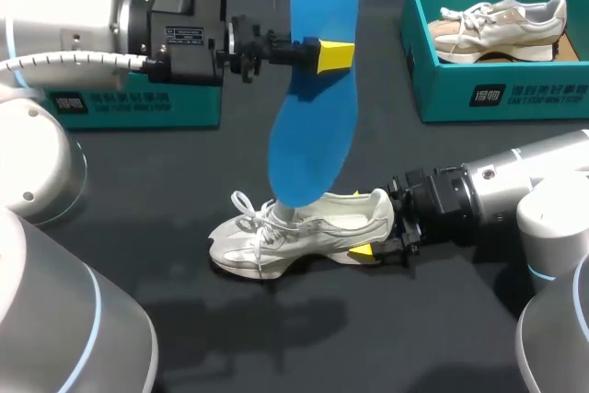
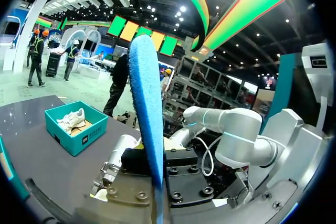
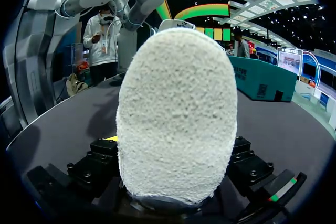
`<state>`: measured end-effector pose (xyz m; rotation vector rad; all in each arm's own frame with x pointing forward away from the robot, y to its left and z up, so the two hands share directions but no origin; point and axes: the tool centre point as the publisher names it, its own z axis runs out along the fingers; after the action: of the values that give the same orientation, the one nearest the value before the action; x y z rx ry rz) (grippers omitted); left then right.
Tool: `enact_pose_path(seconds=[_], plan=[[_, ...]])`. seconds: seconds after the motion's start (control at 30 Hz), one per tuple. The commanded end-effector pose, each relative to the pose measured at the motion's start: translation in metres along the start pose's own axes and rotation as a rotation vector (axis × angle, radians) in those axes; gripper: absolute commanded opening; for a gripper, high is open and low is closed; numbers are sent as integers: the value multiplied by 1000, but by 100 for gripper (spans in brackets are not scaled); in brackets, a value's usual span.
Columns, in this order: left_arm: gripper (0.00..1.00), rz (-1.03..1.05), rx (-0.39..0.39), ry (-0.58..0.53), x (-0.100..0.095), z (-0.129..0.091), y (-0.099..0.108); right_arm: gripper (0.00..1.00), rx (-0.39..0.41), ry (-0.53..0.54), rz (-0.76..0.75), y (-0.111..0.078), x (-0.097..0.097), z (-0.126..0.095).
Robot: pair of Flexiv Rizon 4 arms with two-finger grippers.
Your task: Take the shoe out of the shoebox, open the shoe tongue, remove and reinsert the insole, then place the shoe into the shoebox
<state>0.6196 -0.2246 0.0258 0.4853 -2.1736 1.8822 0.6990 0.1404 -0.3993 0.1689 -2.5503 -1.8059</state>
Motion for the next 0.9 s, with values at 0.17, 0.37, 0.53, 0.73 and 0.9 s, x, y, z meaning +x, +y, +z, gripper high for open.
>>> enact_pose_path(seconds=[0.17, 0.37, 0.53, 0.73, 0.9], plan=[[0, 0, -1, -1, 0, 1, 0, 0, 9, -1, 4, -2, 6, 1], [0, 11, 13, 15, 1, 3, 17, 0, 13, 4, 1, -2, 10, 2], [0, 15, 40, 12, 2, -4, 29, 0, 15, 7, 0, -3, 13, 4], [0, 12, 90, 7, 2, -14, 35, 0, 18, 10, 5, -4, 14, 5], [0, 22, 84, 8, 3, -19, 36, 0, 19, 9, 8, -4, 14, 5]])
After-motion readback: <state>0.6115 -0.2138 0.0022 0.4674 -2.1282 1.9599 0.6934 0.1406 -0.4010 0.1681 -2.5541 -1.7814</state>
